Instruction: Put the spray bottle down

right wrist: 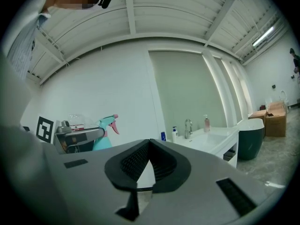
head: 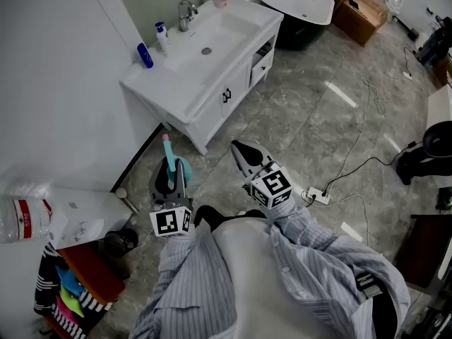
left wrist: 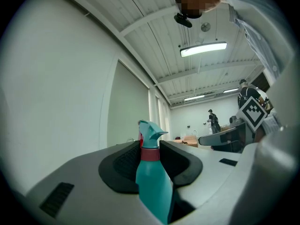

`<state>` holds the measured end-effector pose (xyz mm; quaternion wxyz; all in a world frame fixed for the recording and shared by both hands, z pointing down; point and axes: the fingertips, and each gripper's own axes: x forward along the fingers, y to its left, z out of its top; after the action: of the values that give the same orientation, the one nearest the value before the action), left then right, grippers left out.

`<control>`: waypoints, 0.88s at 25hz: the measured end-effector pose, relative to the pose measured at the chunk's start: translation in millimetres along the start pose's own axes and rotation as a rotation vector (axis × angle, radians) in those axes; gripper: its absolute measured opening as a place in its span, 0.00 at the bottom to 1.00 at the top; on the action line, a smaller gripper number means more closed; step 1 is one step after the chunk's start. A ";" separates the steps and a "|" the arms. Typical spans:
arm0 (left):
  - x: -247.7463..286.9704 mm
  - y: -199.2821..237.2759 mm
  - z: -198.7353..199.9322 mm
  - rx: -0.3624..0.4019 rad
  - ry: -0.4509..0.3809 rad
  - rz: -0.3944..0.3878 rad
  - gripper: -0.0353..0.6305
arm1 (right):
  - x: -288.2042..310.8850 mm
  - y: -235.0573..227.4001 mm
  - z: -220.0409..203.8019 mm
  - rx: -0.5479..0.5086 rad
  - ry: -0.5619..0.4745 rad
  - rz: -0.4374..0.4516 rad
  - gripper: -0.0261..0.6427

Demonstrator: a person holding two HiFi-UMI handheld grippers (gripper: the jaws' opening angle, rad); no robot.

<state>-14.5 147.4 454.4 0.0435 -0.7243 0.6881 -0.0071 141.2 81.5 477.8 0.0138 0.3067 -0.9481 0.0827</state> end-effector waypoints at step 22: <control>160.7 144.2 -9.3 -0.015 -0.026 -0.145 0.24 | 187.4 -37.0 28.3 -0.006 0.000 -0.126 0.06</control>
<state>-150.2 -20.5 445.2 0.0462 -0.7725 0.6334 0.0042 11.4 -61.2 469.7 0.0198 0.3656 -0.9272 0.0786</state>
